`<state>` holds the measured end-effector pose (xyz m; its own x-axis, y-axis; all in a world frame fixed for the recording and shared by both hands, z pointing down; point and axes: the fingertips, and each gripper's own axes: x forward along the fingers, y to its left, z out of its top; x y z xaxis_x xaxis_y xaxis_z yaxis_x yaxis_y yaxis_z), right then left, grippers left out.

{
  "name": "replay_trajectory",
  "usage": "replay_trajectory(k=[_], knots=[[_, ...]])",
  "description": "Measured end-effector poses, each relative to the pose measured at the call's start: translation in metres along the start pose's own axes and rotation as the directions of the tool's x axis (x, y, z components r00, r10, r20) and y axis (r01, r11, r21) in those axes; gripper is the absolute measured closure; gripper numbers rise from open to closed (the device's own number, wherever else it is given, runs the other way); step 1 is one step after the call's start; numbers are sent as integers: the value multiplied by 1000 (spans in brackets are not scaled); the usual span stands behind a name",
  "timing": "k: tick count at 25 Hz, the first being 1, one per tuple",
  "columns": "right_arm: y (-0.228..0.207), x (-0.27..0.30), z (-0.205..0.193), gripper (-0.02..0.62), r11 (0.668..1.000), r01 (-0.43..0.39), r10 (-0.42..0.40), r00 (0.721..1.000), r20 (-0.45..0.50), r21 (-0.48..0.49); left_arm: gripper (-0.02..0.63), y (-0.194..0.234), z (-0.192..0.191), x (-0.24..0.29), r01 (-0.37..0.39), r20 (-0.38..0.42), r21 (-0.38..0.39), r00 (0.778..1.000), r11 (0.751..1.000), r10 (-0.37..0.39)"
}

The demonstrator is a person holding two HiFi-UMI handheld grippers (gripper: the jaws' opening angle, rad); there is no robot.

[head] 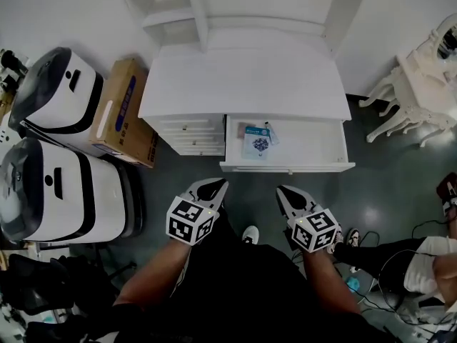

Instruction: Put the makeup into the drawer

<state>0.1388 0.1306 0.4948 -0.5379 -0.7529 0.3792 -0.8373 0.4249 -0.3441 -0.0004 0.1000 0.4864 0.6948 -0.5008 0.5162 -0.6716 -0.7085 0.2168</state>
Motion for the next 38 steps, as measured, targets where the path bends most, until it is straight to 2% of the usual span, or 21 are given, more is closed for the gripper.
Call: replay_trajectory(k=[7,16,24,38], knots=[[11,-11,-12,568,1000,-13,13,1000,-8,1,595,-14,-14,-18,-11,-19,6,1000,1000,11],[21,-1,-5,568,999,36,-36,999,6,25,595,-1,4,-19,48,-12,64,999,997,-48],[49,20,4,568,995,89,-90,996,26,50,595,25,3,-34,100,-31,99,995,990,-97],[67,32,-9,569,991,127,-126,992,-10,36,595,40,-10,-44,128,-33,79,992,989,-126]])
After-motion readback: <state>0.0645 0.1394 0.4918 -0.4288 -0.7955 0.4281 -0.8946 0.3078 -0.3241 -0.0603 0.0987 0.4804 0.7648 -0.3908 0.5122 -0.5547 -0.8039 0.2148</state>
